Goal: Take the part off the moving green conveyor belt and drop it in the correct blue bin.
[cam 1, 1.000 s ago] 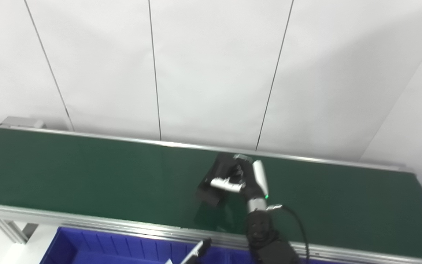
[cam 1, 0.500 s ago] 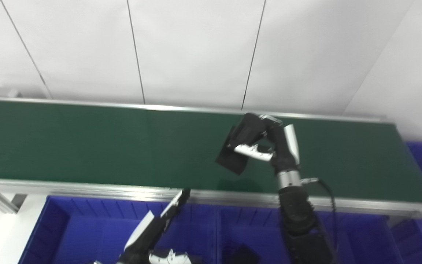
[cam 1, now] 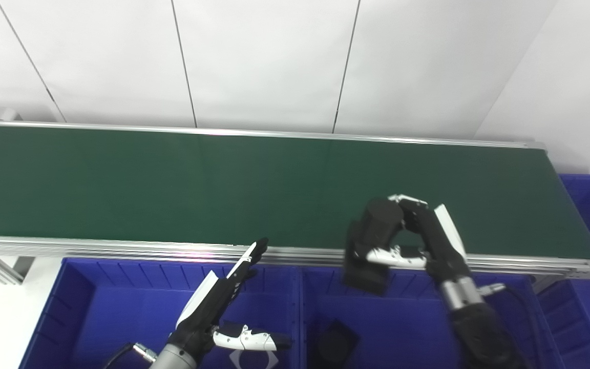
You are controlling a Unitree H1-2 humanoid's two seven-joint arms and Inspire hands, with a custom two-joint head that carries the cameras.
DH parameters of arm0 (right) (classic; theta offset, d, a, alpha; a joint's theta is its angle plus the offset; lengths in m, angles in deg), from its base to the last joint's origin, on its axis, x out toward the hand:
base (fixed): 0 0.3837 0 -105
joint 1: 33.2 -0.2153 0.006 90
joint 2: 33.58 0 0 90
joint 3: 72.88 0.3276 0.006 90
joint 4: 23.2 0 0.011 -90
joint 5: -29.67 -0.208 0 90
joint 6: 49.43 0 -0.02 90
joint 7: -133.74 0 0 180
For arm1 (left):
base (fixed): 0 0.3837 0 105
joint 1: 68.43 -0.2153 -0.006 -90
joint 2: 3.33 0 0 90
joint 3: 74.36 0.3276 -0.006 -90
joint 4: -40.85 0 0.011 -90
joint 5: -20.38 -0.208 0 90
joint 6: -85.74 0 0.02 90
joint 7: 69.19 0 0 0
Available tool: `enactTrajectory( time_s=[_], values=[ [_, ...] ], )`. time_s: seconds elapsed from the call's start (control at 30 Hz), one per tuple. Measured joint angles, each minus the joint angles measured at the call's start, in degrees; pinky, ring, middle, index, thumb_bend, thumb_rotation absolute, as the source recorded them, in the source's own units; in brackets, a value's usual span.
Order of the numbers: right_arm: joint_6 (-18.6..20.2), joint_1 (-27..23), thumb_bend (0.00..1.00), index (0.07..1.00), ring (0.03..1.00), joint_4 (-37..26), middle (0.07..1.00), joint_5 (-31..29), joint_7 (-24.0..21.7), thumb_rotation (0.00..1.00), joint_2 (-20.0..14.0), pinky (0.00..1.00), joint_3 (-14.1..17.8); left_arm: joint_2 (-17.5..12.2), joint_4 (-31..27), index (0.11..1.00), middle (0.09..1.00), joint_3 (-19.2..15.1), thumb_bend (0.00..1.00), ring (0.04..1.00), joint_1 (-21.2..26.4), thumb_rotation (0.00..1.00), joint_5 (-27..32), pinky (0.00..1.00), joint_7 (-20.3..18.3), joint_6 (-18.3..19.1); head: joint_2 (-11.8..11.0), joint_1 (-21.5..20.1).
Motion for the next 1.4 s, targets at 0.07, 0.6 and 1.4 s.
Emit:
enactTrajectory(
  time_s=[0.07,0.6,1.4],
  values=[
    [2.86,0.95,0.51,0.538,0.407,-3.14,0.483,1.62,-2.06,0.0,-1.7,0.37,-0.23,-0.03,-0.3,0.997,1.0,-0.01,0.9,1.0,-0.29,0.34,0.0,0.95,-0.01,0.01,0.26,0.18],
    [9.92,2.29,0.51,0.543,0.397,-4.87,0.48,11.81,-13.26,0.0,-9.63,0.4,-7.34,-0.38,-0.24,0.994,1.0,-0.25,0.92,1.0,-1.27,0.33,0.25,0.96,-0.07,0.0,-1.06,-1.58],
    [12.93,-3.67,0.81,0.965,0.959,2.92,0.997,36.18,-24.03,0.18,-10.76,0.87,-22.13,-2.21,0.82,0.998,1.0,-0.67,0.92,1.0,-0.73,0.33,1.29,0.96,-0.25,-0.08,-1.5,-4.13]
  ],
)
